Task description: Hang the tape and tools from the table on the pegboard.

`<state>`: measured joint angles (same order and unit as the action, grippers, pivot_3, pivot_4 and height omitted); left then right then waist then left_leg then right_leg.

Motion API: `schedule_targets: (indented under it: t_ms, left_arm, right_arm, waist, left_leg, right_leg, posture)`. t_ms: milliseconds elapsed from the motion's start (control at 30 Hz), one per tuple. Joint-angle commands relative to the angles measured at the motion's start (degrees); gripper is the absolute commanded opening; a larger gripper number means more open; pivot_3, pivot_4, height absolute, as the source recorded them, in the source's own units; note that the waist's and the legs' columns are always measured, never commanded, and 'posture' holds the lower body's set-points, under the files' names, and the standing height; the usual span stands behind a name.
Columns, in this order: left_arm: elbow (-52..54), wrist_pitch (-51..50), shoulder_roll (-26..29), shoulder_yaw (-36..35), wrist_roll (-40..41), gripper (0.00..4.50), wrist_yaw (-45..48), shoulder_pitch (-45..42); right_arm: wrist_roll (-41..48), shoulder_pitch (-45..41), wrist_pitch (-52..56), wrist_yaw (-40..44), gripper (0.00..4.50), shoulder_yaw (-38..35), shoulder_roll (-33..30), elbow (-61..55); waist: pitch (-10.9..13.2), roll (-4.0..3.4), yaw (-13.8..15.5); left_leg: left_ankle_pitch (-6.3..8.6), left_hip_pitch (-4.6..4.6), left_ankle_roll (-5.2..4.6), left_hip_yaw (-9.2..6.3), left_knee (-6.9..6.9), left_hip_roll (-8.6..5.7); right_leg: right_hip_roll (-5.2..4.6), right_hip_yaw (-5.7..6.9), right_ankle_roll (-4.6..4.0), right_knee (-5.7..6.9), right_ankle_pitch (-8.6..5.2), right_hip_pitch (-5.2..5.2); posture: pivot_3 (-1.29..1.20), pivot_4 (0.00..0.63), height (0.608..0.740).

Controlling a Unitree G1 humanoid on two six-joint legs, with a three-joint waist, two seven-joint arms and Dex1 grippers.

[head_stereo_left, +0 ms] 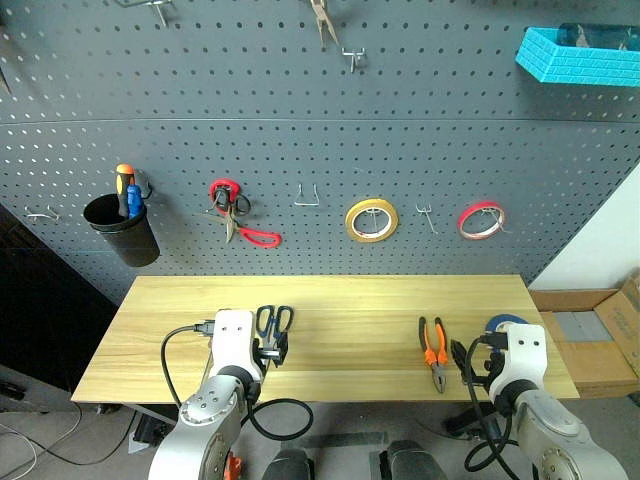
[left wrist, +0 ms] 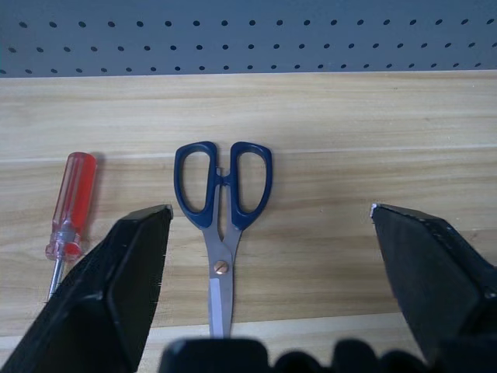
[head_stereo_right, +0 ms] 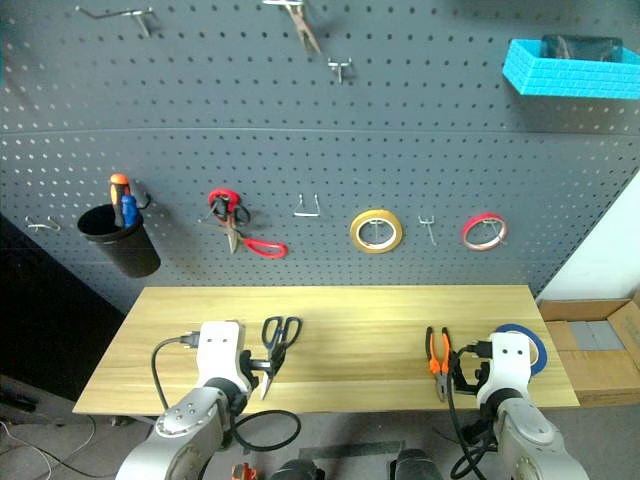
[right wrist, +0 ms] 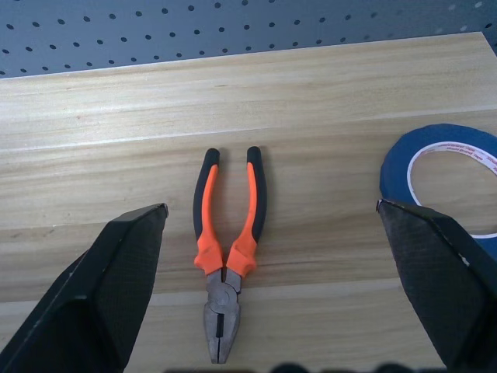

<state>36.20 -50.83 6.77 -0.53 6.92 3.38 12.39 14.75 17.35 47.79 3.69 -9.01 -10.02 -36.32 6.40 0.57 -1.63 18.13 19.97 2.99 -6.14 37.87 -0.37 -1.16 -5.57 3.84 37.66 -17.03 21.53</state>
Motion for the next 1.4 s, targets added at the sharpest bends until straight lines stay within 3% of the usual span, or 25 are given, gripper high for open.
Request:
schedule_targets:
  t_ms: [33, 200, 300, 433, 600, 833, 1133, 1400]
  left_arm:
    - [3.0, 0.4, 0.2, 0.0, 0.4, 4.48, 0.3, -0.4]
    - [-2.9, 1.9, 4.9, -1.3, 3.8, 4.48, 7.8, -6.8]
    - [-9.5, 3.3, 8.7, 0.1, 6.4, 4.48, 14.8, -14.2]
    - [-16.5, 4.7, 9.3, 3.8, 8.5, 4.48, 20.6, -21.7]
    - [-30.0, 10.0, 4.9, 13.8, 8.3, 4.48, 29.8, -33.2]
    - [-54.4, 28.1, -1.8, 25.1, 0.1, 4.48, 37.5, -45.7]
    - [-77.6, 46.7, -12.1, 26.4, -5.9, 4.48, 39.2, -56.2]
    - [-80.4, 49.8, -15.7, 25.9, -7.2, 4.48, 41.8, -58.4]
  right_arm:
    - [0.6, -0.3, -0.6, 0.4, 4.5, -1.0, -0.1, -2.7]
    - [-1.0, -2.3, -0.1, 2.5, 4.5, -2.6, -5.9, 0.3]
    - [-1.8, -5.7, -1.0, 5.6, 4.5, -4.0, -11.9, 7.0]
    - [-2.5, -10.4, -3.3, 8.9, 4.5, -5.1, -17.6, 17.1]
    - [-2.9, -17.4, -8.2, 14.2, 4.5, -4.1, -21.4, 33.3]
    - [-3.2, -22.9, -12.1, 20.3, 4.5, -1.9, -22.6, 45.6]
    - [-6.6, -28.3, -17.5, 21.2, 4.5, 0.7, -22.6, 55.7]
    - [-6.3, -32.6, -15.2, 24.2, 4.5, 1.0, -22.9, 57.6]
  waist:
    - [0.0, 0.0, 0.0]
    - [0.3, -0.02, 0.0]
    - [0.5, 0.01, 0.0]
    - [0.6, 0.07, -0.2]
    - [0.6, 0.1, -0.1]
    - [1.2, 0.06, -0.6]
    - [3.4, 0.09, -2.5]
    - [6.7, 0.07, -4.0]
  left_leg:
    - [0.0, 0.0, 0.0, 0.0, 0.0, 0.0]
    - [0.0, 0.0, 0.0, 0.04, 0.02, -0.03]
    - [-0.02, -0.1, 0.0, 0.11, 0.08, -0.04]
    - [-0.02, -0.05, -0.02, 0.31, 0.06, -0.08]
    - [-0.01, 0.08, -0.03, 0.25, 0.03, -0.09]
    - [0.02, 0.12, -0.09, 0.29, 0.04, -0.1]
    - [0.02, 0.32, -0.13, 0.33, 0.13, -0.11]
    - [0.01, 0.87, -0.16, 0.35, 0.23, -0.07]
  right_leg:
    - [0.0, 0.0, 0.0, 0.0, 0.0, 0.0]
    - [0.0, 0.02, 0.08, 0.0, -0.03, -0.02]
    - [0.01, 0.12, 0.15, 0.01, -0.04, -0.14]
    - [0.01, 0.04, -0.06, -0.02, 0.11, -0.11]
    - [0.01, 0.09, -0.1, -0.03, 0.12, -0.03]
    - [0.02, 0.06, -0.1, -0.04, 0.13, 0.0]
    - [0.02, 0.01, -0.03, 0.01, 0.17, 0.14]
    - [-0.01, 0.0, -0.03, 0.27, 0.17, 0.71]
  posture:
    - [0.0, 0.09, 0.74]
    - [0.0, 0.099, 0.74]
    - [-0.01, 0.099, 0.74]
    - [-0.01, 0.102, 0.74]
    - [-0.04, 0.104, 0.74]
    - [-0.08, 0.134, 0.74]
    - [-0.14, 0.204, 0.74]
    - [-0.15, 0.278, 0.74]
